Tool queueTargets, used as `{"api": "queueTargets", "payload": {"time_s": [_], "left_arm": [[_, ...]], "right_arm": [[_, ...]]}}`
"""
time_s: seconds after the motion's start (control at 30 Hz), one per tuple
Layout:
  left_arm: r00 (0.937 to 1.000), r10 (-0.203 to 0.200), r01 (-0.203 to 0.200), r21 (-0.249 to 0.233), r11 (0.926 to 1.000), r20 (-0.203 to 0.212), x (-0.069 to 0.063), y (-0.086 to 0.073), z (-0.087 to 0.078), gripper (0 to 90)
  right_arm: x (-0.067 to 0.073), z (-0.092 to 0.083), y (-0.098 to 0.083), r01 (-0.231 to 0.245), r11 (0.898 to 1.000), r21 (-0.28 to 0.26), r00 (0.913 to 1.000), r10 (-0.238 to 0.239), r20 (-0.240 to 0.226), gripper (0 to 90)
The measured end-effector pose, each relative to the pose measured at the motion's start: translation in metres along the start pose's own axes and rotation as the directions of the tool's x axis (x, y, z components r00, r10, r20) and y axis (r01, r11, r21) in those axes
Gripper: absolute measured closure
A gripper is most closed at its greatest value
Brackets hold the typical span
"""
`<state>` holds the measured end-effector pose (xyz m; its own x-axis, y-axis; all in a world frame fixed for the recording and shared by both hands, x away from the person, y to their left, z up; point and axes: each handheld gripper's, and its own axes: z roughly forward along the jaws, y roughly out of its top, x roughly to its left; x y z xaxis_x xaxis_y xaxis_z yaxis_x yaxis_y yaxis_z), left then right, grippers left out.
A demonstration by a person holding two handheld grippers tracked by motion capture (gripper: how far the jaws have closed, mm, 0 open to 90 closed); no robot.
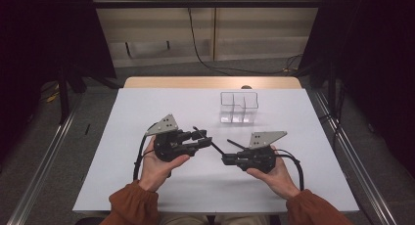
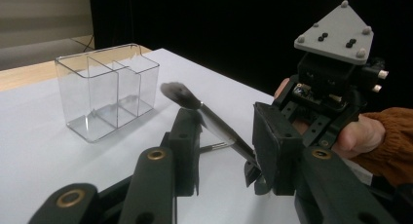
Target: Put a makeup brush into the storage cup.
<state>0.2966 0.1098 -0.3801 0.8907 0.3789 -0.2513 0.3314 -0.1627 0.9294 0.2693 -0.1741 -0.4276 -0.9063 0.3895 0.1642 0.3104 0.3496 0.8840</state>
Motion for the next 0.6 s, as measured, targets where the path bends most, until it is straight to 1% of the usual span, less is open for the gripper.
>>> {"api": "queueTargets", "payload": {"time_s": [0.07, 0.13, 0.17, 0.2, 0.23, 0.3, 0.4, 0.43, 0.5, 0.57, 0.6], "left_arm": [[0.9998, -0.017, 0.017, -0.008, 0.9998, 0.012, 0.0000, 0.0003, 0.0007, 68.8], [0.9995, -0.024, 0.024, -0.012, 0.9996, 0.021, 0.0006, 0.0004, 0.0013, 69.4], [0.9986, -0.037, 0.038, -0.013, 0.9992, 0.036, 0.0011, 0.0004, 0.0015, 69.8], [0.9985, -0.039, 0.039, -0.012, 0.9992, 0.040, 0.0015, 0.0009, 0.0012, 69.5], [0.9995, -0.020, 0.020, -0.008, 0.9998, 0.025, 0.0007, 0.0015, 0.0012, 71.5], [0.9991, -0.022, 0.022, -0.003, 0.9998, 0.037, 0.0007, 0.0022, 0.0009, 73.5], [0.9980, -0.035, 0.035, -0.009, 0.9993, 0.053, 0.0004, 0.0023, 0.0018, 75.3], [0.9969, -0.046, 0.047, -0.014, 0.9988, 0.065, 0.0004, 0.0024, 0.0023, 76.0], [0.9960, -0.049, 0.051, -0.016, 0.9986, 0.075, -0.0001, 0.0028, 0.0031, 77.8], [0.9928, -0.065, 0.067, -0.017, 0.9976, 0.101, 0.0001, 0.0034, 0.0040, 79.9], [0.9925, -0.067, 0.070, -0.021, 0.9973, 0.102, -0.0009, 0.0039, 0.0049, 80.6]], "right_arm": [[0.0003, 0.0004, -0.0001, 0.004, 1.000, 0.003, 1.0000, -0.004, -0.003, 84.6], [0.0008, 0.0011, -0.0002, 0.009, 1.000, 0.007, 1.0000, -0.009, -0.002, 84.6], [0.0008, 0.0013, -0.0003, 0.009, 1.000, 0.008, 0.9999, -0.009, -0.005, 84.6], [0.0009, 0.0016, -0.0003, 0.011, 1.000, 0.011, 0.9999, -0.011, -0.006, 84.6], [0.0010, 0.0020, -0.0004, 0.014, 1.000, 0.012, 0.9999, -0.014, -0.006, 84.6], [0.0010, 0.0023, -0.0005, 0.015, 1.000, 0.015, 0.9999, -0.015, -0.008, 84.6], [0.0010, 0.0031, -0.0006, 0.019, 1.000, 0.016, 0.9998, -0.019, -0.008, 84.6], [0.0008, 0.0033, -0.0008, 0.018, 1.000, 0.015, 0.9998, -0.018, -0.010, 84.5], [0.0011, 0.0041, -0.0008, 0.021, 1.000, 0.021, 0.9997, -0.021, -0.011, 84.5], [0.0011, 0.0050, -0.0011, 0.019, 1.000, 0.022, 0.9997, -0.019, -0.013, 84.4], [0.0012, 0.0054, -0.0012, 0.021, 1.000, 0.022, 0.9997, -0.021, -0.013, 84.3]]}}
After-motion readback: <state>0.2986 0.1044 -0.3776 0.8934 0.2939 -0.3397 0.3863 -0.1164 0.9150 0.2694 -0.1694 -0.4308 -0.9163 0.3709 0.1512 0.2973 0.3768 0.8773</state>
